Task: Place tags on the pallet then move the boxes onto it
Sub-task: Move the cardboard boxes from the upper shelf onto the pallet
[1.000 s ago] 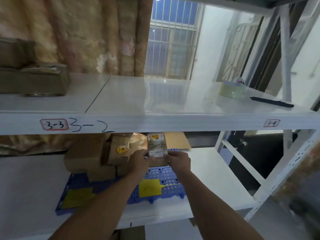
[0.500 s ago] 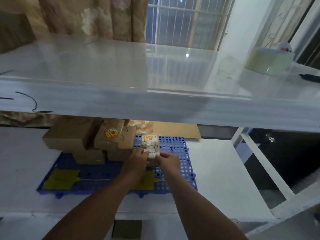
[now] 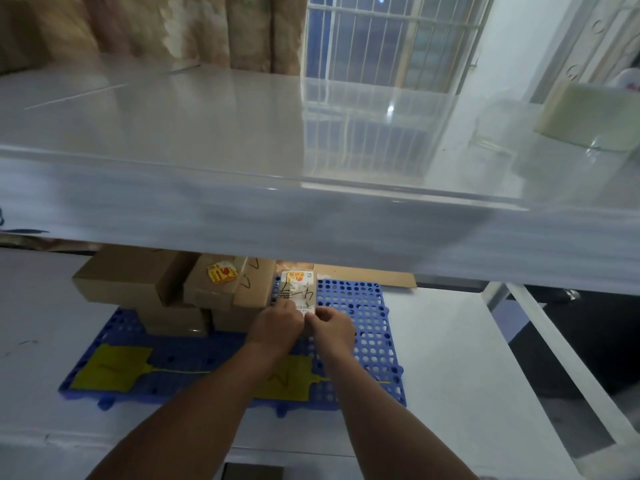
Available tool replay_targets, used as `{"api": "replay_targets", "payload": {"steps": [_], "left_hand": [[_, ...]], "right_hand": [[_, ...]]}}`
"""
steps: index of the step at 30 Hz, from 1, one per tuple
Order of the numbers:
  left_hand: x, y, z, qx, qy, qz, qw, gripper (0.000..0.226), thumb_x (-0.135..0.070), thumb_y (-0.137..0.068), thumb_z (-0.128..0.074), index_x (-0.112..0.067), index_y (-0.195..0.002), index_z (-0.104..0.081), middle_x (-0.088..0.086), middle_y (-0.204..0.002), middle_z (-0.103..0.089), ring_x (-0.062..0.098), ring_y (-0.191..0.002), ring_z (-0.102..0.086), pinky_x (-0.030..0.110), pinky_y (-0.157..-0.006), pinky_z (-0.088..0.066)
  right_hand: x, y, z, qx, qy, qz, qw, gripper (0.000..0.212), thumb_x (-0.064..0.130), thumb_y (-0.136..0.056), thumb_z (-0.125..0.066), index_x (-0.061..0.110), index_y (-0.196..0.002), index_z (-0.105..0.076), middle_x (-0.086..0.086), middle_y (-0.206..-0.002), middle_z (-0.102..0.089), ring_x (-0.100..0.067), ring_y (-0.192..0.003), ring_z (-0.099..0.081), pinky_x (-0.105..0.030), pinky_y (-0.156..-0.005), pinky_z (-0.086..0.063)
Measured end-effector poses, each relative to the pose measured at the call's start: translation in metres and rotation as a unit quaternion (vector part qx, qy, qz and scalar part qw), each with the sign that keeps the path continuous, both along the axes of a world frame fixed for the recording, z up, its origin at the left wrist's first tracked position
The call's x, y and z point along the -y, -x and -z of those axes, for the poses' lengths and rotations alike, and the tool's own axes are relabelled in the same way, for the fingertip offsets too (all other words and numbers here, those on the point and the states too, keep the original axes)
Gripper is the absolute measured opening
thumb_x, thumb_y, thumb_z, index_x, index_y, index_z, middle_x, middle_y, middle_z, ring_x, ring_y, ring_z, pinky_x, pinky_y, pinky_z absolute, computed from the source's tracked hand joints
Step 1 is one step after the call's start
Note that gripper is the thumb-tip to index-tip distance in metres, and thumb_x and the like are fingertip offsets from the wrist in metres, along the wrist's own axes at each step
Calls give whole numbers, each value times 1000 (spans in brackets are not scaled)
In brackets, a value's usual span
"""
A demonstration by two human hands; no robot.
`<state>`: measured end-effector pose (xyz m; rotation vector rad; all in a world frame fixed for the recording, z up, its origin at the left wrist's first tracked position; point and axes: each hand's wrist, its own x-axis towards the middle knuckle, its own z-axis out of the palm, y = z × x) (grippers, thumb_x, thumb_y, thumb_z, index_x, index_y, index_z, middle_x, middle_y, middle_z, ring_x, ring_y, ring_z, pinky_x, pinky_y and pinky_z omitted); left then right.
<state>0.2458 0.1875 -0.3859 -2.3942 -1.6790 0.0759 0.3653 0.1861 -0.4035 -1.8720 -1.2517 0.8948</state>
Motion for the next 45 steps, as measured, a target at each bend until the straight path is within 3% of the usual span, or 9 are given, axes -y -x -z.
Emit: {"api": "replay_targets", "payload": {"steps": [9,20,24,26,29,33,38,40,45], "left_hand": [[-4,2,2,-6,4,5,1000,31,-4,-100,-47,-2,-130,-56,15,-125,-58,28,-118,-55,33,-87,-53],[10,1,8,13,-24,-14,1000,39,-1,-100,-41,6,-138,-41,24,-135,-47,33,-126,-45,34,-98,-46],[15,-2,8,-8,-33,13,999,37,2,-98,-40,6,-135,-45,23,-131,-50,34,-120,-48,37,-98,-45],[18,-3,6,3,-29,20,999,35,-2,-97,-44,2,-131,-50,20,-125,-54,32,-115,-51,37,-96,-45],[23,-1,-3,5,-8,26,1000,31,-14,-96,-48,-4,-125,-56,15,-120,-58,30,-111,-54,39,-95,-46],[35,10,-30,65,32,-46,996,47,-41,-100,-42,-12,-135,-52,13,-142,-50,29,-131,-44,41,-106,-37],[41,47,-74,138,-13,-104,985,56,-51,-91,-37,-20,-135,-50,7,-135,-56,28,-123,-49,45,-103,-41],[44,66,-96,130,-30,-99,986,62,-55,-87,-25,-21,-132,-52,6,-129,-61,31,-119,-53,49,-101,-41],[65,118,-139,155,-35,-63,985,73,-66,-88,-30,-25,-147,-40,8,-153,-42,34,-140,-35,51,-115,-27]], "right_hand": [[-1,6,-5,16,-11,-18,1000,29,31,-98,-63,18,-123,-71,2,-118,-73,-5,-87,-56,-10,-55,-31],[6,11,-9,14,1,-34,999,34,33,-99,-61,15,-127,-66,-1,-120,-71,0,-78,-54,-7,-51,-31],[11,10,-18,32,16,-47,998,37,30,-102,-56,12,-134,-60,-4,-128,-66,-10,-96,-57,-12,-62,-37],[16,11,-24,56,19,-36,998,38,31,-104,-52,11,-136,-56,-6,-132,-62,-15,-106,-58,-20,-75,-39],[24,10,-32,96,17,-37,995,38,31,-105,-49,13,-138,-54,-7,-133,-61,-19,-114,-59,-25,-79,-36],[34,10,-50,191,-11,-108,976,35,35,-104,-46,18,-134,-54,-3,-131,-60,-16,-107,-56,-31,-88,-47],[43,18,-84,362,-54,-191,911,55,49,-105,-30,21,-152,-36,-4,-161,-33,-25,-147,-32,-42,-117,-28],[51,25,-103,394,-57,-207,894,60,54,-105,-26,23,-156,-30,-4,-166,-21,-26,-153,-19,-46,-122,-20],[85,57,-154,420,-28,-206,883,69,66,-100,-19,31,-160,-16,2,-170,-3,-26,-156,-2,-49,-124,-5]]}}
